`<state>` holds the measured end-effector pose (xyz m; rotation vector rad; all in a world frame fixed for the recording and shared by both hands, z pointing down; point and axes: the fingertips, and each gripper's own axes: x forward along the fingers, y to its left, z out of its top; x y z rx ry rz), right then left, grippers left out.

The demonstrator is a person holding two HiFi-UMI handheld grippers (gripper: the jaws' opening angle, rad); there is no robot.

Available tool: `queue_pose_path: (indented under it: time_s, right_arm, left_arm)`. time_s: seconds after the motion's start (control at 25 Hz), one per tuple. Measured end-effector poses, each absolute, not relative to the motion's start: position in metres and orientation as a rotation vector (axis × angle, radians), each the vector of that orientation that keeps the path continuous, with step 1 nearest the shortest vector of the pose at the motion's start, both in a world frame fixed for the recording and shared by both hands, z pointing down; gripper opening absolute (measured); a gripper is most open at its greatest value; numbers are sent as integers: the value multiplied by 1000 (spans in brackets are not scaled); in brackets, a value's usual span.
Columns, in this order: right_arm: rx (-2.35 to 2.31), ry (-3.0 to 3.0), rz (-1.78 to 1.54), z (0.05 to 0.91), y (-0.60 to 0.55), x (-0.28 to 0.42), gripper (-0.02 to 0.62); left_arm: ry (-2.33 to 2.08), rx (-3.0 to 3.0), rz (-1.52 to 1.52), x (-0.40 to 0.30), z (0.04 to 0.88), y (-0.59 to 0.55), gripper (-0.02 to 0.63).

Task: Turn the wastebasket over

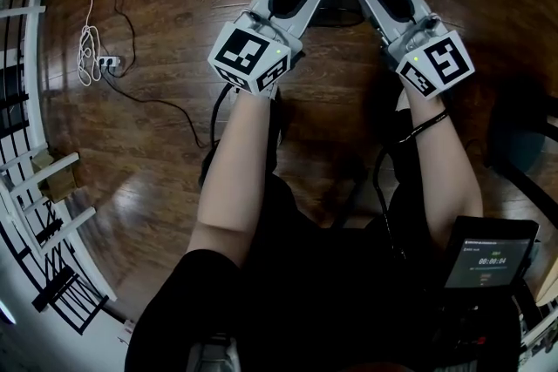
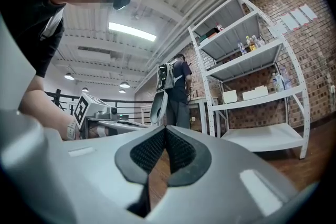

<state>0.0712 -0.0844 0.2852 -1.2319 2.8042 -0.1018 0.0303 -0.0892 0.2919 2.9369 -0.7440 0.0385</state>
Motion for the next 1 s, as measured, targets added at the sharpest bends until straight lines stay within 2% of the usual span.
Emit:
queue_pose_path:
  time_s: [0.4,1.0]
  right_arm:
    - [-1253,2811,-127,296,-159,95,8]
    - [-1351,2738,-237,303,-195,98,8]
  left_arm:
    - [-745,2952,33,49,291,-160,2]
    - [-734,2906,-25,41,287,-184,2]
